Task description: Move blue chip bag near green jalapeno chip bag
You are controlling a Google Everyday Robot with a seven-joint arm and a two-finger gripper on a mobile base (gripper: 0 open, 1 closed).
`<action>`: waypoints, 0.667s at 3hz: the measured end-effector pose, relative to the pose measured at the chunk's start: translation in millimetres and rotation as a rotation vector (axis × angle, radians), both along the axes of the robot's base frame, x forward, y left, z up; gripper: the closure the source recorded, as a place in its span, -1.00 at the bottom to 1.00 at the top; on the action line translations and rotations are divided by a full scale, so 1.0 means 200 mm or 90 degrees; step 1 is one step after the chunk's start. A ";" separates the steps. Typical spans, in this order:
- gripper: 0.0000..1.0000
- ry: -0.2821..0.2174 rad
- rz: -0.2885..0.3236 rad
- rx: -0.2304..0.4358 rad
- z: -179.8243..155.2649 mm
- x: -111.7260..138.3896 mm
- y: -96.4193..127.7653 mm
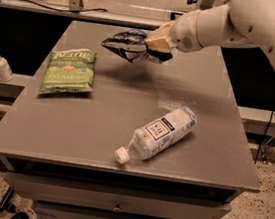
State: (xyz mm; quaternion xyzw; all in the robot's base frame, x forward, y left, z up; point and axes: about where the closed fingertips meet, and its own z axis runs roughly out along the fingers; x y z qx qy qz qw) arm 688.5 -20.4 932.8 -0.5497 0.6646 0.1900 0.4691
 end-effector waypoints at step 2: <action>1.00 0.018 0.083 0.022 -0.10 -0.21 0.33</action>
Offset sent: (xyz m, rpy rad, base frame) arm -0.0633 0.1010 -0.0370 0.0477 0.0486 0.1922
